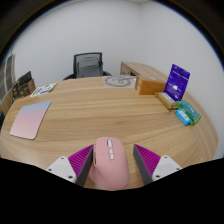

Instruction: Arrange mouse

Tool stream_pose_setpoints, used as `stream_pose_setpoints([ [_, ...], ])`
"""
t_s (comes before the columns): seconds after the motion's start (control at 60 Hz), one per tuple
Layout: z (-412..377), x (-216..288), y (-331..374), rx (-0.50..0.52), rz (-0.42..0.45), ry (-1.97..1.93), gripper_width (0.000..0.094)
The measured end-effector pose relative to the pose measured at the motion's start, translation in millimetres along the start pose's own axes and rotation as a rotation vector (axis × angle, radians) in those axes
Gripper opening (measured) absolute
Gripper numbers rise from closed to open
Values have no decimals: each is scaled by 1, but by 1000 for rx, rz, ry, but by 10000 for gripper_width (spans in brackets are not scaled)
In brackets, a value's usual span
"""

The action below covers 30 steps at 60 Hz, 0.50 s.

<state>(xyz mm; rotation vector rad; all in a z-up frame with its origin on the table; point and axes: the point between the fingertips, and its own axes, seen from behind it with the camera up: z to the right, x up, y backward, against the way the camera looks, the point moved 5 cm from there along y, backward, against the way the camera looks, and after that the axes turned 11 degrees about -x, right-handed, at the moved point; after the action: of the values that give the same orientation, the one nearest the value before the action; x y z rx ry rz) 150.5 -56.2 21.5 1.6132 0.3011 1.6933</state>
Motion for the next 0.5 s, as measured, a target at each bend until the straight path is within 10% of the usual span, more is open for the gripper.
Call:
stream_pose_setpoints([
  [0.083,-7,0,0,-19,-19,-44,574],
  [0.35,-15,3,7,-161,-78,-125,415],
  [0.5,-82,81,48,-125,40,-95,417],
])
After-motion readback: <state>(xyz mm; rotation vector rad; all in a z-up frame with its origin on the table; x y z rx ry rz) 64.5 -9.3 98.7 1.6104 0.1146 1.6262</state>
